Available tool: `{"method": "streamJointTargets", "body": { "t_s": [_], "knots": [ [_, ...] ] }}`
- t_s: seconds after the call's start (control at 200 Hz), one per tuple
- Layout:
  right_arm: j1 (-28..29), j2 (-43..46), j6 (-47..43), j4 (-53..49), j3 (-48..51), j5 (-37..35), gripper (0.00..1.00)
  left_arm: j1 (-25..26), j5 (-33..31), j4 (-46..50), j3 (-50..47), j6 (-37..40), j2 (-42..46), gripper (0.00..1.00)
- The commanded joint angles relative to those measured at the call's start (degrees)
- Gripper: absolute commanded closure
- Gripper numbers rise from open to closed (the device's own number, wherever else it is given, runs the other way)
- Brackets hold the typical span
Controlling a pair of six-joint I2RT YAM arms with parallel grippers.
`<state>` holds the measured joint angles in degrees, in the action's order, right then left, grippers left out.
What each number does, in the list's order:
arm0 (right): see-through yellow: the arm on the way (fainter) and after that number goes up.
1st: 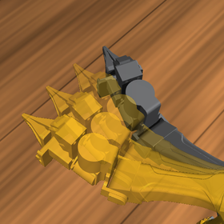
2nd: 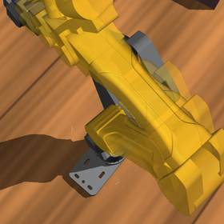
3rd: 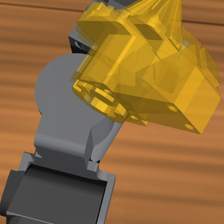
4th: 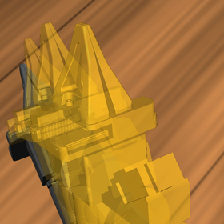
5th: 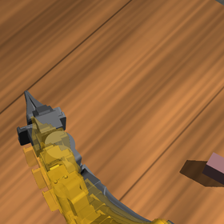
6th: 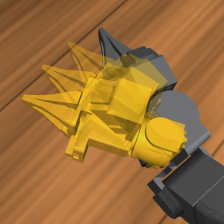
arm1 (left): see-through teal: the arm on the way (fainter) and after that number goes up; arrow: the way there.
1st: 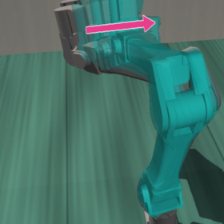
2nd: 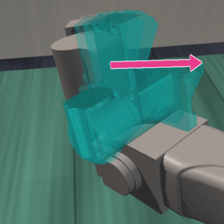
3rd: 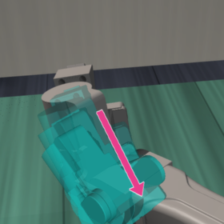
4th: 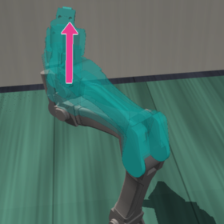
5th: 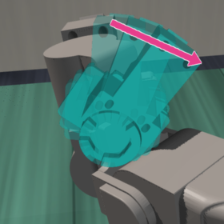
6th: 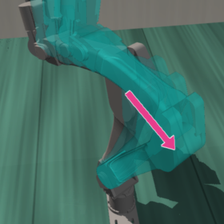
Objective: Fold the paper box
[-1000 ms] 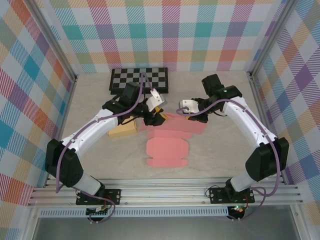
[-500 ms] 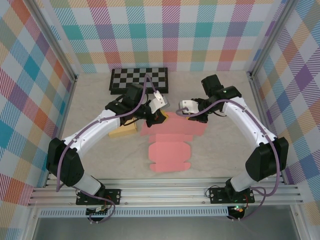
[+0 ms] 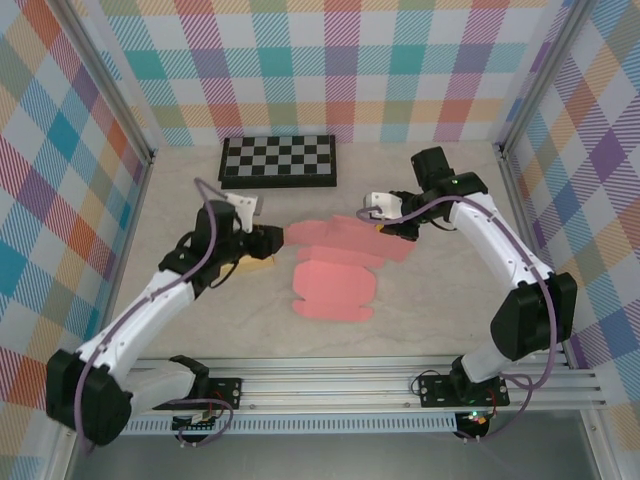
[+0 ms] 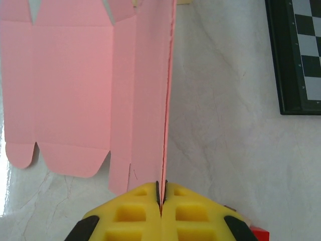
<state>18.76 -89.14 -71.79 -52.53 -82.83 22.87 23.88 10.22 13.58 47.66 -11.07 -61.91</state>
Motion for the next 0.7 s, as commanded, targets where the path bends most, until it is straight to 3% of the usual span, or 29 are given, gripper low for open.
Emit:
{"method": "streamJointTargets", "body": {
  "t_s": [0.0, 0.155, 0.33, 0.51, 0.695],
  "knots": [
    [0.10, -2.00, 1.45, 0.74, -0.37, 2.79, 1.00, 1.30, -5.17, -0.66, -6.70, -17.16, 5.19, 0.45],
    [0.60, -5.16, 4.10, -0.11, -3.16, 2.64, 1.00, 6.83, -5.33, -2.25, -9.40, -18.16, 3.81, 0.46],
    [1.47, -6.64, 7.24, 1.26, -2.28, 1.22, 1.00, 13.23, -9.22, -11.14, -8.62, -17.38, -2.66, 0.46],
    [1.71, -7.25, 9.18, 2.66, -0.42, 0.13, 1.00, 13.98, -10.05, -15.64, -7.95, -16.08, -10.63, 0.47],
    [1.72, -7.33, 10.32, 3.49, -0.10, -0.08, 1.00, 14.44, -12.55, -19.68, -9.95, -12.34, -11.35, 0.44]
  ]
}}
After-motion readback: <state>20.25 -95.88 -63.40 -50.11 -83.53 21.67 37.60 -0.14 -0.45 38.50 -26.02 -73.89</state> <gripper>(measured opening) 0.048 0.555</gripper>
